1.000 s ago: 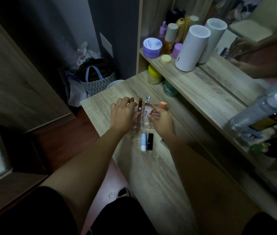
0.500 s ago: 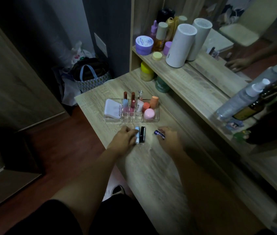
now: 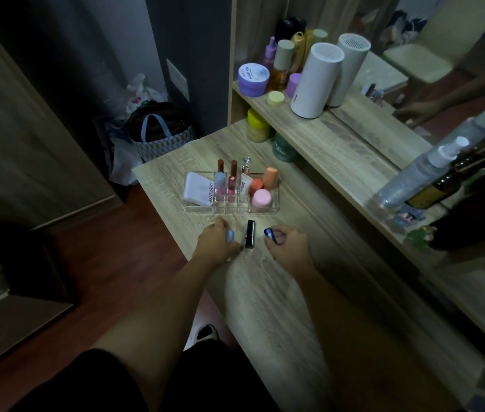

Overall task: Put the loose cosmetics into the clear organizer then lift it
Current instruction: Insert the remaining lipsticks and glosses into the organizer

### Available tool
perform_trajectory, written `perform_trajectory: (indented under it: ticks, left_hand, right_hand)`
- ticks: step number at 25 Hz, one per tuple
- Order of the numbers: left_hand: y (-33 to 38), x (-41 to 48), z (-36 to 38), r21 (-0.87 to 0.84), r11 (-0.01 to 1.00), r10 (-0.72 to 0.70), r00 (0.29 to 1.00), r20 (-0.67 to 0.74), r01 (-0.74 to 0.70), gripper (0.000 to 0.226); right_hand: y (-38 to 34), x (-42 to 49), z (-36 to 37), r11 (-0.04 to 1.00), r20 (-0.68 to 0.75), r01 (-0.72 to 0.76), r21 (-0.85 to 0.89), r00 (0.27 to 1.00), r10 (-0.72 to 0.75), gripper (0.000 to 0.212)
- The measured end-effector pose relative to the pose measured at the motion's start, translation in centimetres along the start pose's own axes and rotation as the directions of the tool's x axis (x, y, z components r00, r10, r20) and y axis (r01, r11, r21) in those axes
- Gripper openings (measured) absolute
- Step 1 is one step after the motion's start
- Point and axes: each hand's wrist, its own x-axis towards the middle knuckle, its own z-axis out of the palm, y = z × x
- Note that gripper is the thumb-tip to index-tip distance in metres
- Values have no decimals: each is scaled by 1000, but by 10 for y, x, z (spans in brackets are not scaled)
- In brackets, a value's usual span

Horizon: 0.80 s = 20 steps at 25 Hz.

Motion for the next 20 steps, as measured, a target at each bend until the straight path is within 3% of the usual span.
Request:
perform_trajectory:
  ticks: [3, 6, 10, 14, 20]
  left_hand:
    - [-2, 4, -11, -54, 997, -63, 992, -111, 58, 45]
    - [0, 9, -30, -228, 973, -33, 955, -296, -37, 29]
    - [1, 24, -50, -291, 943, 19, 900, -436, -160, 23]
    - [0, 38, -52, -234, 947, 98, 893, -440, -219, 21]
    - [-5, 45, -39, -175, 961, 147, 929, -340, -216, 20]
  right_hand:
    - [-17, 5, 3, 977, 16, -12, 211, 1000, 8, 30]
    - [-41, 16, 10, 920, -55, 42, 389, 998, -22, 32]
    - [-65, 33, 27, 871, -124, 121, 476, 990, -70, 32]
    - [-70, 44, 46, 854, -126, 154, 497, 987, -104, 31]
    - [-66, 50, 62, 888, -133, 165, 429, 984, -118, 29]
